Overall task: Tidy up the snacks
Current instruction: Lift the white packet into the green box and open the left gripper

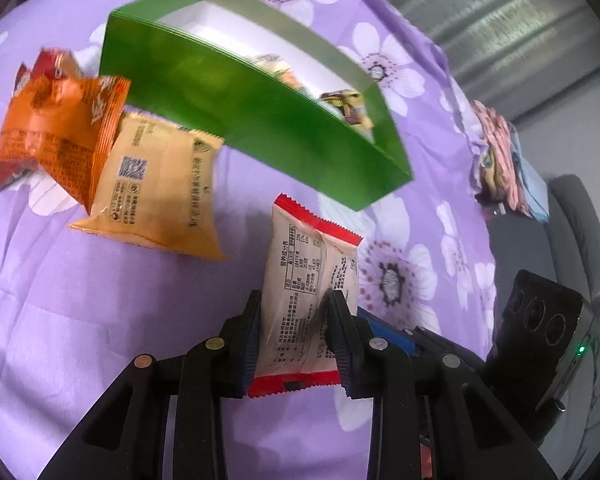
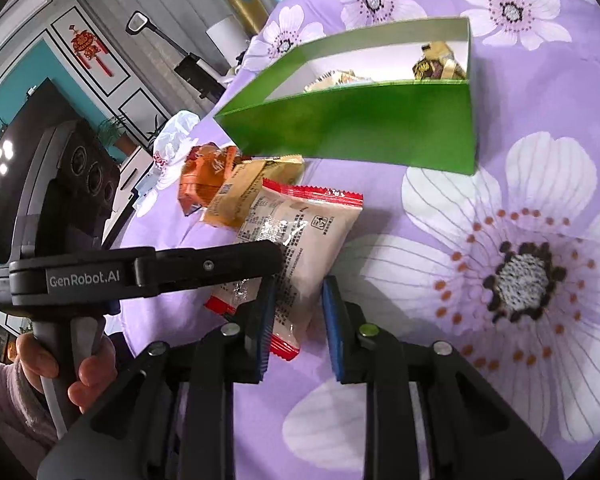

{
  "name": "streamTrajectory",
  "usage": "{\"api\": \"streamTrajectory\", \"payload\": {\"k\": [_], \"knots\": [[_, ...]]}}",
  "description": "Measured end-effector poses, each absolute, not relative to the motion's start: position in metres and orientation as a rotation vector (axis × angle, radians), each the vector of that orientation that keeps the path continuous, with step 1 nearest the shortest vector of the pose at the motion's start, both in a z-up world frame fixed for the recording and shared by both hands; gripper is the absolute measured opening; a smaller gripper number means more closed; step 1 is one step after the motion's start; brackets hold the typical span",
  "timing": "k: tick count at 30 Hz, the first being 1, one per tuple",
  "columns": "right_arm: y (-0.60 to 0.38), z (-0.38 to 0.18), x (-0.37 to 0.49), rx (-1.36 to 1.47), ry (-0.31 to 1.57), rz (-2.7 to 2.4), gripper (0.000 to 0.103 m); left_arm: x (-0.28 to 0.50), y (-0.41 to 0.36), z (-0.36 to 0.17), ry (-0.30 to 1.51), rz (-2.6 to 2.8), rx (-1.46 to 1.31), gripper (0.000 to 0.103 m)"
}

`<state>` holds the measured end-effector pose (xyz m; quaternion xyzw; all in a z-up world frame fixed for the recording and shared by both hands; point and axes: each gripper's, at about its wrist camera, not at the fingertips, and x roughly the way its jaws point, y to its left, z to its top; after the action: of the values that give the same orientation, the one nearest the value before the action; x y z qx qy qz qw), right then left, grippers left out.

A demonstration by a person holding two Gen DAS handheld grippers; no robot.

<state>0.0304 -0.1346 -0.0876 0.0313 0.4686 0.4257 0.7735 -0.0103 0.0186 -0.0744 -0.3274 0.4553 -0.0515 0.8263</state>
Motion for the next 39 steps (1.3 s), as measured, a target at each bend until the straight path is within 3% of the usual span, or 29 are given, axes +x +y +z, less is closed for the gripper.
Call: {"api": "streamTrajectory", "payload": {"k": [26, 39], "knots": [[-0.137, -0.006, 0.058, 0.054, 0.784, 0.888, 0.024, 0.031, 0.015, 0.011, 0.765, -0.184, -0.507, 0.032], [-0.119, 0.001, 0.093, 0.051, 0.762, 0.886, 0.024, 0.064, 0.035, 0.017, 0.748, -0.186, -0.500, 0.032]]}}
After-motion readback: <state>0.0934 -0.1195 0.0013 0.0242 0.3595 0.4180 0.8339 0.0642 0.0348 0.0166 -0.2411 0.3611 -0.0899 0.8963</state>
